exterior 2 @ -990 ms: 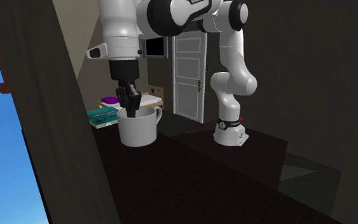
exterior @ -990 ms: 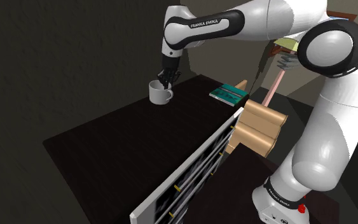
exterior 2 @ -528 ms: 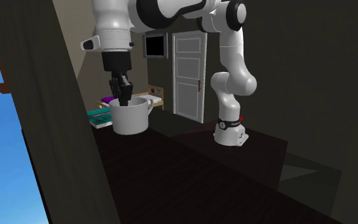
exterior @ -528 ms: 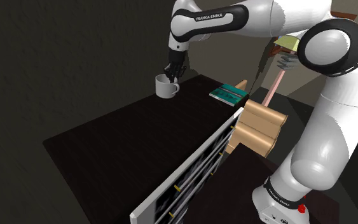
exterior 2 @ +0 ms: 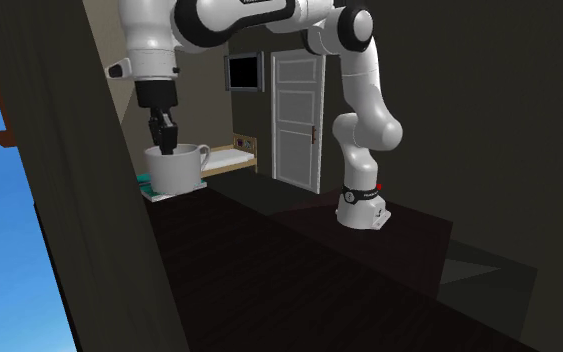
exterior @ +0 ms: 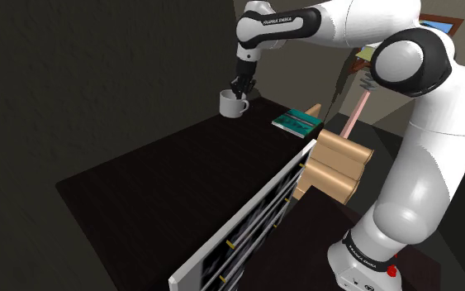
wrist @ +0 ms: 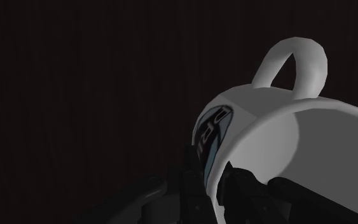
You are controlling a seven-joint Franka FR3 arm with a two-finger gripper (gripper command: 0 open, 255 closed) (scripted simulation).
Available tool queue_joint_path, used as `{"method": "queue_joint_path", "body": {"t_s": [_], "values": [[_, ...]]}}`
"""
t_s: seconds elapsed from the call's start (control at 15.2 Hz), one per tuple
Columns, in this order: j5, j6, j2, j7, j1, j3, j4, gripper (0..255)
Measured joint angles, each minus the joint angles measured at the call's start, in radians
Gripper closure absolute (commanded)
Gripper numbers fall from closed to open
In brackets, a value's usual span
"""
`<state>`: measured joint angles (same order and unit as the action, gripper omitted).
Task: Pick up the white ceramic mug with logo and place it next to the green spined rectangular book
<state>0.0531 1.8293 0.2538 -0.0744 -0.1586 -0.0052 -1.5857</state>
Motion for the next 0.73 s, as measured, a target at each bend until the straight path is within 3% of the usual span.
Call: {"method": "queue_joint_path", "body": {"t_s": [0.33,0.73], "values": [[0.011,-0.018,0.049,-0.107,-0.069,-0.038,0.061,255],[0.027,-0.087,0.166,-0.226,-0.157,-0.075,0.240,255]]}}
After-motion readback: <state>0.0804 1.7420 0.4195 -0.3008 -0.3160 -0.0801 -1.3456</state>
